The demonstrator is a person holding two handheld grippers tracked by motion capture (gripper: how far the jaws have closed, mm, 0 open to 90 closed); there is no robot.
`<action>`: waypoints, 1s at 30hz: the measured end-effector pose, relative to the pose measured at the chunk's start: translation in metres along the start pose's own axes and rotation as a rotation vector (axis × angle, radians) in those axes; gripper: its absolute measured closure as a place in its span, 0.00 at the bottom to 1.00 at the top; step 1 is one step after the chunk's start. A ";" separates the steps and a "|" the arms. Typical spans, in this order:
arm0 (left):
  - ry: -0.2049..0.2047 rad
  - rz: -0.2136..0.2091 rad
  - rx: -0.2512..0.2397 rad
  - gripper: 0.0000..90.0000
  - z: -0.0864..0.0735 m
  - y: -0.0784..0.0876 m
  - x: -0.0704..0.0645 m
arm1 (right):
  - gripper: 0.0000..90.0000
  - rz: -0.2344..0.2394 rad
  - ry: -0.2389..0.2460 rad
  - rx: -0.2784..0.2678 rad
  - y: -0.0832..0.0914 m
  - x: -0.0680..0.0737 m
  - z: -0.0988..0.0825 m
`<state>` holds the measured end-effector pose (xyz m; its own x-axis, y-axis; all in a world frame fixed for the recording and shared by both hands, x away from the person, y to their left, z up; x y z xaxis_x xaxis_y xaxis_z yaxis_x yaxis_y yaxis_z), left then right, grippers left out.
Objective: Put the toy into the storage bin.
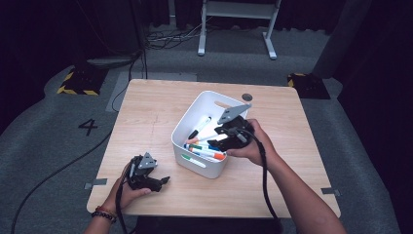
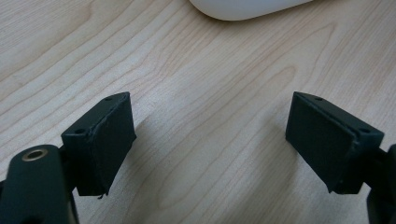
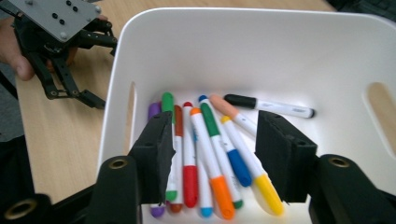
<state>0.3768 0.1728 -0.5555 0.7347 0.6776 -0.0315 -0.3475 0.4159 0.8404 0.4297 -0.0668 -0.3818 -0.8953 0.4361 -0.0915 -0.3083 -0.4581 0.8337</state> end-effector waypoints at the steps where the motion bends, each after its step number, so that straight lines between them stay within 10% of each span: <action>1: 0.000 0.000 0.000 0.17 0.000 0.000 0.000 | 0.49 -0.022 -0.022 -0.031 0.012 -0.006 -0.014; 15: -0.003 0.004 -0.003 0.18 0.000 0.000 0.000 | 0.35 -0.201 -0.136 -0.035 0.035 -0.028 -0.123; 30: 0.005 -0.002 -0.002 0.17 0.000 0.000 -0.001 | 0.31 -0.301 -0.442 0.004 0.016 -0.046 -0.254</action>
<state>0.3764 0.1723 -0.5556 0.7324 0.6799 -0.0357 -0.3475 0.4184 0.8392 0.3838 -0.2910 -0.5028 -0.5465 0.8327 -0.0895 -0.5285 -0.2600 0.8082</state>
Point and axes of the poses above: each handheld gripper's, and its own axes: y roughly backward along the jaws, z roughly out of its top, x roughly to its left, the point moved 7 cm from there along -y, roughly forward along the jaws, and after that the axes turned 10 degrees about x, right-handed, at the moved point
